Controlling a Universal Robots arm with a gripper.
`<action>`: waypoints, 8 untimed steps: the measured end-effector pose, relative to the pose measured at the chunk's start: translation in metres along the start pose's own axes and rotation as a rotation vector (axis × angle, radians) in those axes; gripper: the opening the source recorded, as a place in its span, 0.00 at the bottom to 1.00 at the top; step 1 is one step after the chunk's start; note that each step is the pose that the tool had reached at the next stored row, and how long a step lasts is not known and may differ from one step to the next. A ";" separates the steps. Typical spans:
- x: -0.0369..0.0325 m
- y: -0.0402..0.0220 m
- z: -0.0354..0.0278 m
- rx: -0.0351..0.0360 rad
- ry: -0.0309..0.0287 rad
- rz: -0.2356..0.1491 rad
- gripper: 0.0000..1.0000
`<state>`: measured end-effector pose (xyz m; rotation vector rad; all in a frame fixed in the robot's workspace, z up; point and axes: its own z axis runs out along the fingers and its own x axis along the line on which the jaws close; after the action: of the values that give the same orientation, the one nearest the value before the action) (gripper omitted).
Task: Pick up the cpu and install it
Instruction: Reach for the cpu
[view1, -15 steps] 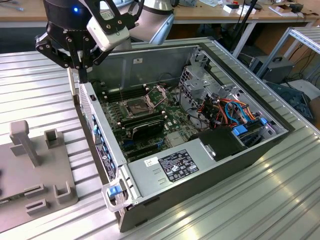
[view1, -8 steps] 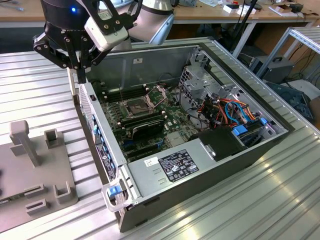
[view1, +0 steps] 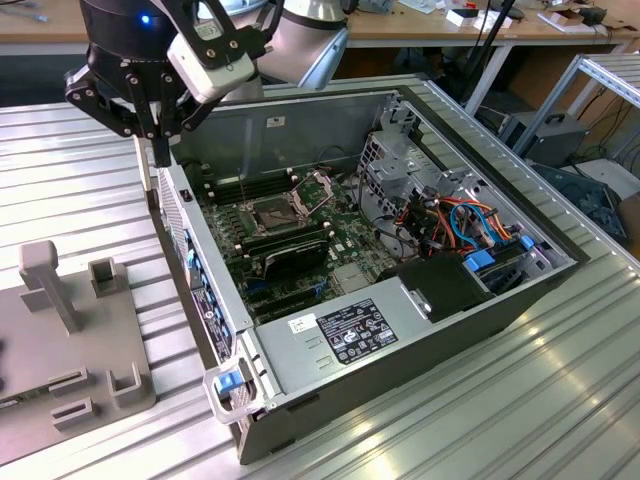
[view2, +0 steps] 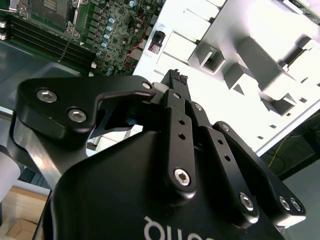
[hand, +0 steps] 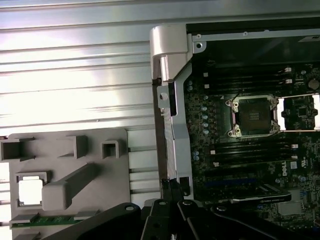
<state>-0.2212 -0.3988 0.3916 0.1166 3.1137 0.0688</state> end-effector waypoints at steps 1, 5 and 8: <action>0.0001 0.0000 0.0000 0.0000 0.0000 0.000 0.11; 0.0013 -0.0001 0.0000 -0.0001 0.0000 0.000 0.11; 0.0017 -0.0001 0.0000 -0.0001 0.0000 0.000 0.11</action>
<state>-0.2229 -0.3988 0.3916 0.1165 3.1137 0.0689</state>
